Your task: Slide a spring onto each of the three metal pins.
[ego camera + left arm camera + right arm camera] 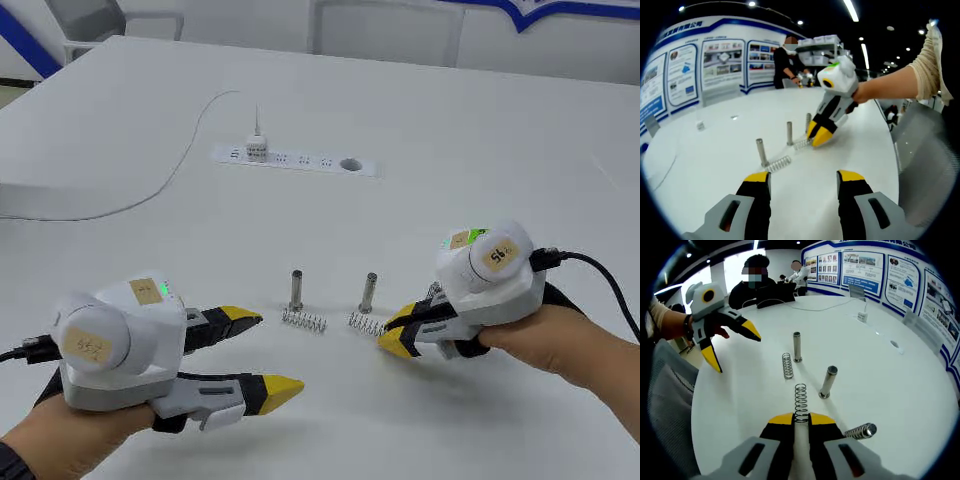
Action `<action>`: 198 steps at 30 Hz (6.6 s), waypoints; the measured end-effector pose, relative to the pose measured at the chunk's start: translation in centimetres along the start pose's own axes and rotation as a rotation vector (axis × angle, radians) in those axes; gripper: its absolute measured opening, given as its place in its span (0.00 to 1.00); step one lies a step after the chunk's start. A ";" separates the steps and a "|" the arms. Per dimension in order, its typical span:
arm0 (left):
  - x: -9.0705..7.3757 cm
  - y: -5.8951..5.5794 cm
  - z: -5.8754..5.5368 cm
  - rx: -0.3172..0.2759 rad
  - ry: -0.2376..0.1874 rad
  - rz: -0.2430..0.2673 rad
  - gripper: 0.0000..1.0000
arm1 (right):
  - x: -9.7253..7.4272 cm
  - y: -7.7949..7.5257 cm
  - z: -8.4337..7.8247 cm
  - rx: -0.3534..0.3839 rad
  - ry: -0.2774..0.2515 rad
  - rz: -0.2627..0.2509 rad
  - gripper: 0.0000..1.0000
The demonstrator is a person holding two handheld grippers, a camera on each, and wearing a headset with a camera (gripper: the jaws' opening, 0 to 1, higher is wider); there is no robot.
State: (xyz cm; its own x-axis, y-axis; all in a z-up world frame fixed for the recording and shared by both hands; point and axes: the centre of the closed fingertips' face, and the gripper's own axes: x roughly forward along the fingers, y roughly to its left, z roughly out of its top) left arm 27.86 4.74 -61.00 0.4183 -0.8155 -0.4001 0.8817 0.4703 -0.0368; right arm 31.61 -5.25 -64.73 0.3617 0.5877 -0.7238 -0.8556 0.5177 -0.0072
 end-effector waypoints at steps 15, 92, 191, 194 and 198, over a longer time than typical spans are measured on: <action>1.3 -1.7 0.6 0.036 0.006 -0.053 0.49 | -1.6 2.8 0.3 -0.083 0.015 0.059 0.11; 2.9 -5.7 1.4 0.175 0.015 -0.195 0.11 | -4.9 10.1 6.9 -0.329 -0.090 0.299 0.11; 0.6 -0.2 1.2 0.021 -0.047 -0.002 0.50 | -6.1 5.6 9.6 -0.205 -0.201 0.140 0.11; 0.5 0.0 1.1 0.018 -0.046 0.003 0.52 | -6.4 5.2 9.8 -0.198 -0.205 0.127 0.11; 0.4 0.3 0.9 0.011 -0.045 0.013 0.54 | -6.8 4.5 9.9 -0.189 -0.211 0.108 0.11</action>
State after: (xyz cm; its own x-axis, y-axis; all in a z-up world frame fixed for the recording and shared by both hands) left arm 28.43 4.26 -60.36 0.4387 -0.8238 -0.3590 0.8785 0.4772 -0.0215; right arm 29.01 -0.75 -53.00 0.3172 0.7596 -0.5677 -0.9398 0.3319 -0.0811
